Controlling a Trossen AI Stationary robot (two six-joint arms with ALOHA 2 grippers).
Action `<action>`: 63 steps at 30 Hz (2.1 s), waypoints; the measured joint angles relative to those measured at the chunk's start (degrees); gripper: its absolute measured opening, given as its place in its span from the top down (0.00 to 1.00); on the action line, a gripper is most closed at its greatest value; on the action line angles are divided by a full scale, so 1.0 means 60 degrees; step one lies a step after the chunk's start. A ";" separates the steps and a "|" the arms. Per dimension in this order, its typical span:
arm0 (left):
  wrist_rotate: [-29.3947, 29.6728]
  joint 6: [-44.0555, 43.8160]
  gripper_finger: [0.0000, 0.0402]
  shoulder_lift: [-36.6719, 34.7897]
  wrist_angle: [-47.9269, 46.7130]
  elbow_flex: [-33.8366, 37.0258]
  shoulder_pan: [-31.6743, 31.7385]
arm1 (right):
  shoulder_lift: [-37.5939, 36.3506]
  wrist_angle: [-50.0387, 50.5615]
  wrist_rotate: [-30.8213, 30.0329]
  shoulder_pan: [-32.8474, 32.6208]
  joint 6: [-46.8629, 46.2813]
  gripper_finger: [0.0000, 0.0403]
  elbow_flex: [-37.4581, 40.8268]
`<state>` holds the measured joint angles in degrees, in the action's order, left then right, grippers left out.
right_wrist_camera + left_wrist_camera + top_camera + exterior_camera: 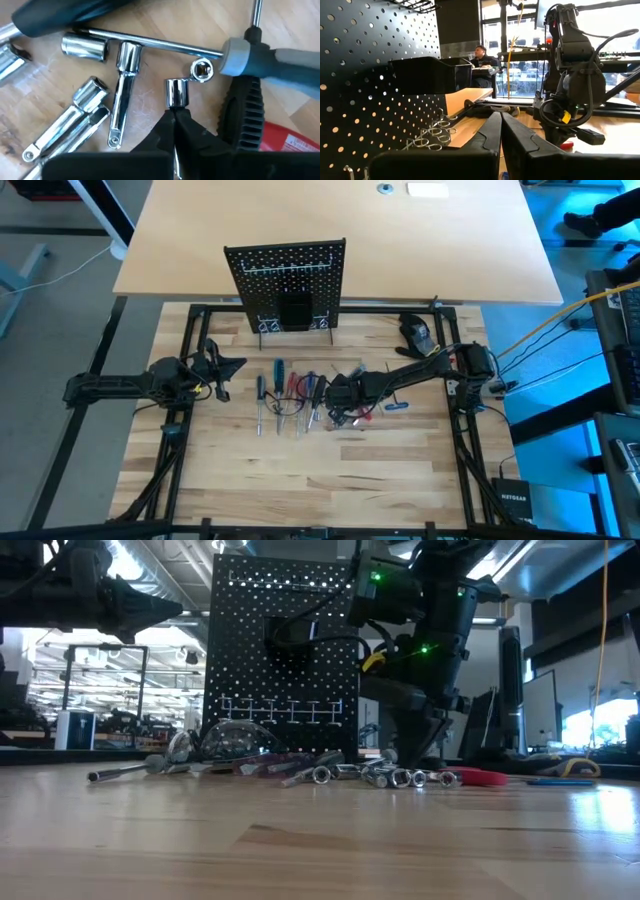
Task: Hang tools onto peg board
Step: Put the right metal extension bar into the black bin on the peg board
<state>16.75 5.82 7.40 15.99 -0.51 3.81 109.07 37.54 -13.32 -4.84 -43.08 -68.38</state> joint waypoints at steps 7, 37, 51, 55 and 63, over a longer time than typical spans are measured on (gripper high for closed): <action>0.0000 -0.0013 1.00 0.0000 -0.0022 0.0000 0.0001 | -0.0017 0.0250 0.0331 0.0000 0.0101 0.91 0.0000; 0.0001 -0.0006 1.00 0.0000 -0.0062 0.0000 0.0001 | -0.0035 -0.0681 0.0245 -0.0011 0.0261 0.88 0.0747; 0.0000 -0.0019 1.00 0.0000 -0.0066 0.0000 0.0001 | 0.0024 0.0440 0.0052 0.0007 0.0989 0.89 -0.0360; 0.0004 -0.0084 1.00 0.0000 -0.0066 0.0000 0.0000 | 0.0009 0.1301 -0.0115 0.0005 0.1266 0.89 -0.0992; 0.0000 -0.0086 1.00 0.0000 -0.0066 0.0000 0.0001 | -0.0006 0.2670 -0.1160 0.0012 0.2244 0.89 -0.2780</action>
<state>16.75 5.30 7.40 15.59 -0.51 3.81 109.03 53.56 -20.28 -4.77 -29.62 -85.06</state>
